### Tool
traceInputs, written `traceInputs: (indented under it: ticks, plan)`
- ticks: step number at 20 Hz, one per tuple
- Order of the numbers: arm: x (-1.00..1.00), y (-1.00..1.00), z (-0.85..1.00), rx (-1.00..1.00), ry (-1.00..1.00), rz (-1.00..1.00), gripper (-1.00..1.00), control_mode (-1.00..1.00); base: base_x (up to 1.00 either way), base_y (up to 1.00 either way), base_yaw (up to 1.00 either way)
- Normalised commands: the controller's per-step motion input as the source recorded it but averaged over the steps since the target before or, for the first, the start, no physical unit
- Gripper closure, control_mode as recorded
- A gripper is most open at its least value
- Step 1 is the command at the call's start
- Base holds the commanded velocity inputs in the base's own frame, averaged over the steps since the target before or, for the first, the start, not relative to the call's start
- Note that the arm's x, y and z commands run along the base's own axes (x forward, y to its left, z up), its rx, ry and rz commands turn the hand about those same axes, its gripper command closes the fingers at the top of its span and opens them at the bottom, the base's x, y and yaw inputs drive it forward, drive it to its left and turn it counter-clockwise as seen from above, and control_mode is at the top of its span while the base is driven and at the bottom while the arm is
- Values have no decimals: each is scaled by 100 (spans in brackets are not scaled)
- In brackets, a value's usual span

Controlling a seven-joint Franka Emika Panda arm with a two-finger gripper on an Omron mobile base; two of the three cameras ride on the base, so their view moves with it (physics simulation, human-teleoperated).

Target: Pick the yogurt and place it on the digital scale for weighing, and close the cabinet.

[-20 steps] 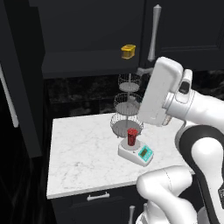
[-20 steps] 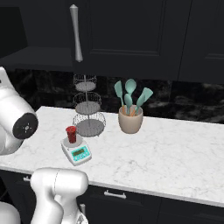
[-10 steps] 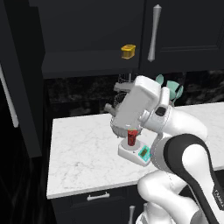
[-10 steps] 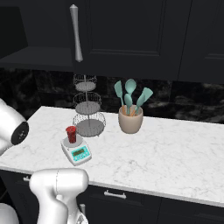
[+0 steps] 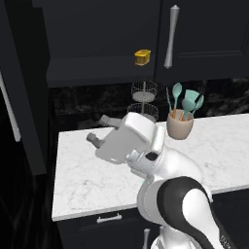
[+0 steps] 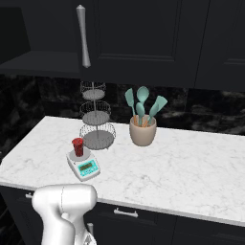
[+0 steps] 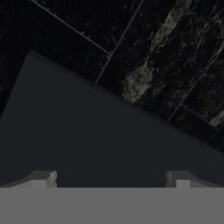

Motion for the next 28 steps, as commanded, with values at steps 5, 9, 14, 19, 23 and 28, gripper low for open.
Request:
traceInputs:
  ticks: [5, 9, 14, 19, 23, 28]
  plan:
    - [-100, -2, 3, -1, 38, -2, -100, -100, 0, 0, 0]
    - [-100, 12, 0, -6, 39, -8, -100, -100, 0, 0, 0]
    - [-92, 5, 17, -7, 25, -2, -100, -100, 0, 0, 0]
    - [-61, 7, 43, -7, 1, 12, -100, -100, 0, 0, 0]
    - [6, 68, 33, -16, -1, 10, -100, -100, 0, 0, 0]
    - [83, 71, 8, -19, 11, 0, -100, -100, 0, 0, 0]
